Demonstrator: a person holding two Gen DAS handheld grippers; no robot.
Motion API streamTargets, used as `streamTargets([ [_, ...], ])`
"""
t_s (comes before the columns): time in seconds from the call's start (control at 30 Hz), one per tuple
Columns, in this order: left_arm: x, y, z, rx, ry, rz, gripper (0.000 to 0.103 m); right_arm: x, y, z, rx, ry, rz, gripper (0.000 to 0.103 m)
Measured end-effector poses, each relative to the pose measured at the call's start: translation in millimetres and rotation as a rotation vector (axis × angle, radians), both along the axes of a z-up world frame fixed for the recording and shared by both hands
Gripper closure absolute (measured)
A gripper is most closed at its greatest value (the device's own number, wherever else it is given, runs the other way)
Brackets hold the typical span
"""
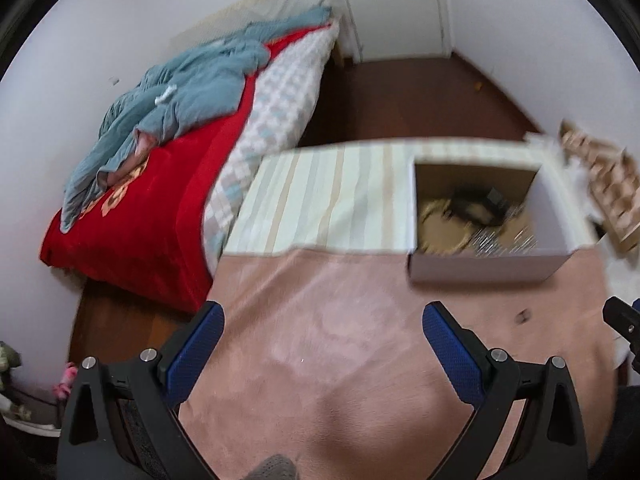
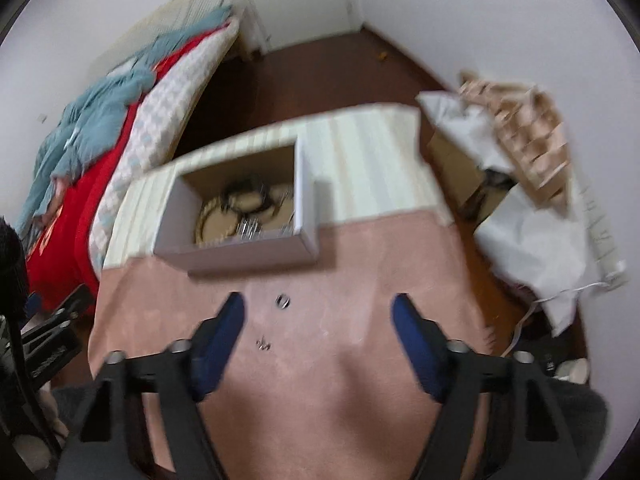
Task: Organize jewelry
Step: 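Grasp the second small black ring with the right gripper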
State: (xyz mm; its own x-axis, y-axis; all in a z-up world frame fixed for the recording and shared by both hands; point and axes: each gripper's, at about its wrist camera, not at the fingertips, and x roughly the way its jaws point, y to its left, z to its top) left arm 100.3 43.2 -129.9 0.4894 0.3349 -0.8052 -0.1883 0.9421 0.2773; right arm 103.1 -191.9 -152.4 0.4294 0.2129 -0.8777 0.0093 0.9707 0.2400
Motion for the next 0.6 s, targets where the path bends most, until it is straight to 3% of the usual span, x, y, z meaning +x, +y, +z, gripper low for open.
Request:
streamTargets([
  [0.03, 3, 2, -10, 0.009, 0.022, 0.008, 0.001, 3, 6, -12, -0.002, 0.009, 0.017, 0.034],
  [0.1, 10, 6, -32, 0.014, 0.075, 0.028, 0.001, 11, 18, -34, -0.003, 0.024, 0.045, 0.047],
  [0.23, 18, 14, -57, -0.001, 0.132, 0.045, 0.001, 24, 36, -63, -0.016, 0.035, 0.075, 0.053],
  [0.47, 27, 24, -75, 0.004, 0.167, 0.056, 0.001, 32, 58, -81, -0.063, 0.035, 0.132, 0.064],
  [0.53, 28, 25, -77, 0.006, 0.173, 0.054, 0.002, 30, 64, -81, -0.109, 0.018, 0.156, 0.071],
  [0.6, 27, 25, -79, 0.003, 0.180, 0.052, 0.001, 28, 69, -81, -0.138, 0.013, 0.174, 0.090],
])
